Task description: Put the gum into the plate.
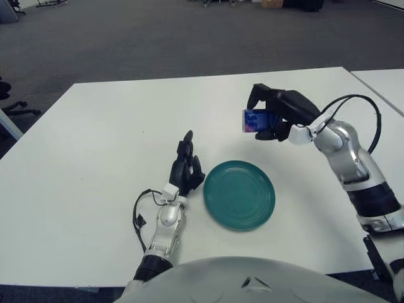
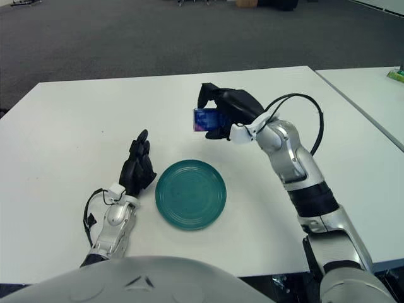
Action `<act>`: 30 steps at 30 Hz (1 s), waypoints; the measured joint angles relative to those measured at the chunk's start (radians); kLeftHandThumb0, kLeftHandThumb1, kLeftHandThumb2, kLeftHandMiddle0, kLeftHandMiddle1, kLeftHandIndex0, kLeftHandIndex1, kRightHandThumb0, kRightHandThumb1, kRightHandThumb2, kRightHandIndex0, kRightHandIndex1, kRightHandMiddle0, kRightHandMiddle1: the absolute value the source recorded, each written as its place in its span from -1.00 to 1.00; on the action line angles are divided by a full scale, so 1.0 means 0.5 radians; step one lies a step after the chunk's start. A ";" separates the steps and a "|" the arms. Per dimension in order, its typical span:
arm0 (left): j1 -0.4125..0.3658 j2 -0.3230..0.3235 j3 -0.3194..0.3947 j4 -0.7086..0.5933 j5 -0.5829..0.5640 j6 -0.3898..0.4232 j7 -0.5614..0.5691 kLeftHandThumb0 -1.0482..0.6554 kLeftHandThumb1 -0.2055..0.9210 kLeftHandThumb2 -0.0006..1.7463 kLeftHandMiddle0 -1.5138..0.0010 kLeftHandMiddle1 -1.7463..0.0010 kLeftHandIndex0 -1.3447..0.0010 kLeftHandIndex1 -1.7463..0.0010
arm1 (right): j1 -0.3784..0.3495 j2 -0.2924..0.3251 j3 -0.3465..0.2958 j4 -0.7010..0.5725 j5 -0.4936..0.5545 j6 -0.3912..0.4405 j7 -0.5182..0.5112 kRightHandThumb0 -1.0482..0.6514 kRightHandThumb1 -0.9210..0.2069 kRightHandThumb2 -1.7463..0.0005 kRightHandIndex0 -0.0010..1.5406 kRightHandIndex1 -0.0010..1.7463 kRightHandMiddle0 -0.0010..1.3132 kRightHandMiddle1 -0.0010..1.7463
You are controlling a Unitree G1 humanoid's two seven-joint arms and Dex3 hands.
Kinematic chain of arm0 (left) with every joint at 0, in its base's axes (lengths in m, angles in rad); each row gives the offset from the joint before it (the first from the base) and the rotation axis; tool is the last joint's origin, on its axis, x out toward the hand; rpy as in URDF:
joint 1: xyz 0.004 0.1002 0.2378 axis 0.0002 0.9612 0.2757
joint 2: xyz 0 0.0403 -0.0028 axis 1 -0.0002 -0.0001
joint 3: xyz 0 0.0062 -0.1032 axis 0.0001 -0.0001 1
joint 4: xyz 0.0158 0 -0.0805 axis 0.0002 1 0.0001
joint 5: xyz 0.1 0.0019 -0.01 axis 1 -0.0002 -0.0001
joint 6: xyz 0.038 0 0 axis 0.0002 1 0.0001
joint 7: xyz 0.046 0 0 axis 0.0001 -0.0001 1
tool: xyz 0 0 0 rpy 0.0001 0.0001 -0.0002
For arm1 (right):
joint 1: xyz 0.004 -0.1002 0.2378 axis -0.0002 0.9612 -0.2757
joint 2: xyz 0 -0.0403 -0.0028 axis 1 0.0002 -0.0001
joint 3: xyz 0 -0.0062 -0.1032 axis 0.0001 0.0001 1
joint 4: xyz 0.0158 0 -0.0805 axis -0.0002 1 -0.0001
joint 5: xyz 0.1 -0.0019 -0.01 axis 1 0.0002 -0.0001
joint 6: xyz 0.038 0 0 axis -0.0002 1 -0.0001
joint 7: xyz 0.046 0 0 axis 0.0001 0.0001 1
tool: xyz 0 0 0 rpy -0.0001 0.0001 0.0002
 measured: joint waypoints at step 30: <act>0.080 -0.010 0.040 -0.112 -0.112 0.077 0.012 -0.77 1.00 0.13 0.73 0.98 1.00 0.30 | 0.279 0.131 0.448 -0.220 -0.317 0.002 0.308 -0.23 -0.48 -0.05 0.28 1.00 -0.42 1.00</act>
